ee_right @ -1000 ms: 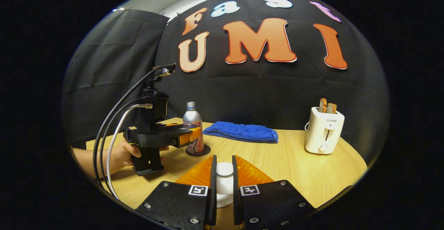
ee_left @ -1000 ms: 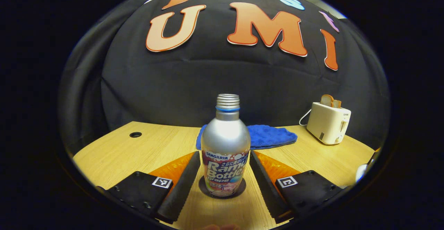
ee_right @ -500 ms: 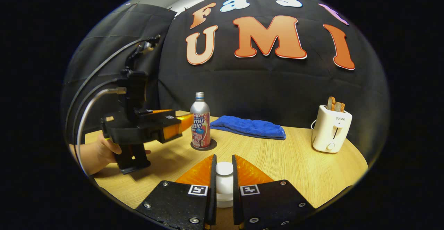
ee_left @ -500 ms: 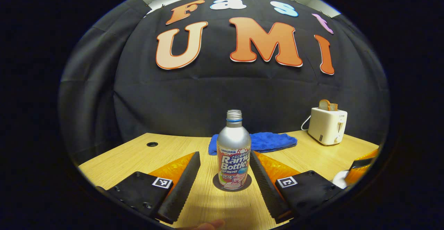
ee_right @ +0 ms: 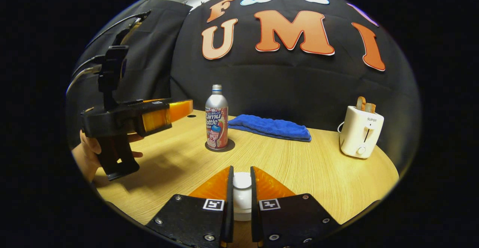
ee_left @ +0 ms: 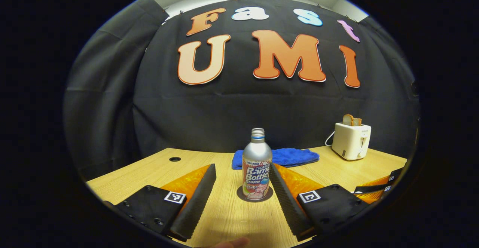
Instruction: Open the teacup lid with one hand, grasp the water bottle and pour water into the teacup with the other hand; after pouring, place the water bottle on the coaster and then close the teacup lid.
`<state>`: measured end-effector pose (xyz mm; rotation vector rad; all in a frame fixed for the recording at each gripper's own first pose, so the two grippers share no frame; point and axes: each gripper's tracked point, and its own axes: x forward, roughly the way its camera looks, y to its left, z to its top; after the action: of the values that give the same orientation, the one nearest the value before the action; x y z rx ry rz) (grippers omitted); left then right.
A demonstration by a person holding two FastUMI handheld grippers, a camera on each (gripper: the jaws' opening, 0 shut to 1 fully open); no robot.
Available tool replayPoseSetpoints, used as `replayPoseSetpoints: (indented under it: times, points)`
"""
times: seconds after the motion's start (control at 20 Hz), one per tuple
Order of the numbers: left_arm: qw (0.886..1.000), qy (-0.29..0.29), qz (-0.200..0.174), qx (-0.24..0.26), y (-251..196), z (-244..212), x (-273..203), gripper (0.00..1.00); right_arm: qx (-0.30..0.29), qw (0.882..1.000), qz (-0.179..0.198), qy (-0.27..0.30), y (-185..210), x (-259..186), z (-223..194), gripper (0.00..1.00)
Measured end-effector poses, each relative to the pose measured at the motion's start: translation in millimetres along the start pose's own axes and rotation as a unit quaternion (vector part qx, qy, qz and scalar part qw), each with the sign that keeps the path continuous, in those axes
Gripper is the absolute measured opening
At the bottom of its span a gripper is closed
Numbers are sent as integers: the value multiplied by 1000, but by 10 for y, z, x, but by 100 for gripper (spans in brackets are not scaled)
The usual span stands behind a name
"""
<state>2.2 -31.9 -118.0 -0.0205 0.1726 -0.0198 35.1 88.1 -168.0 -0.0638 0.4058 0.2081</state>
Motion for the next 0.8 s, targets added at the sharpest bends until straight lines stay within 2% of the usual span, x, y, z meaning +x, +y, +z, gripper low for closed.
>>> replayPoseSetpoints:
  times: [0.25,0.5,0.55,0.7,0.75,0.8]
  points:
    - [1000,-1,13,-13,33,1,-116,94,-9,1000,2,-5,15,-8,-10,19]
    - [999,-10,27,-14,49,101,-339,94,-9,1000,-4,-12,-25,5,-3,28]
    - [999,-17,31,-14,75,154,-373,94,-3,1000,-3,-12,-24,2,24,35]
    - [998,-42,39,-15,122,348,-491,94,-2,999,-4,-34,-31,-70,226,45]
    - [998,-51,43,-13,135,407,-529,89,-7,999,-7,-42,-47,-106,300,51]
    - [997,-57,47,-8,158,467,-557,89,-11,998,-11,-54,-67,-140,344,50]
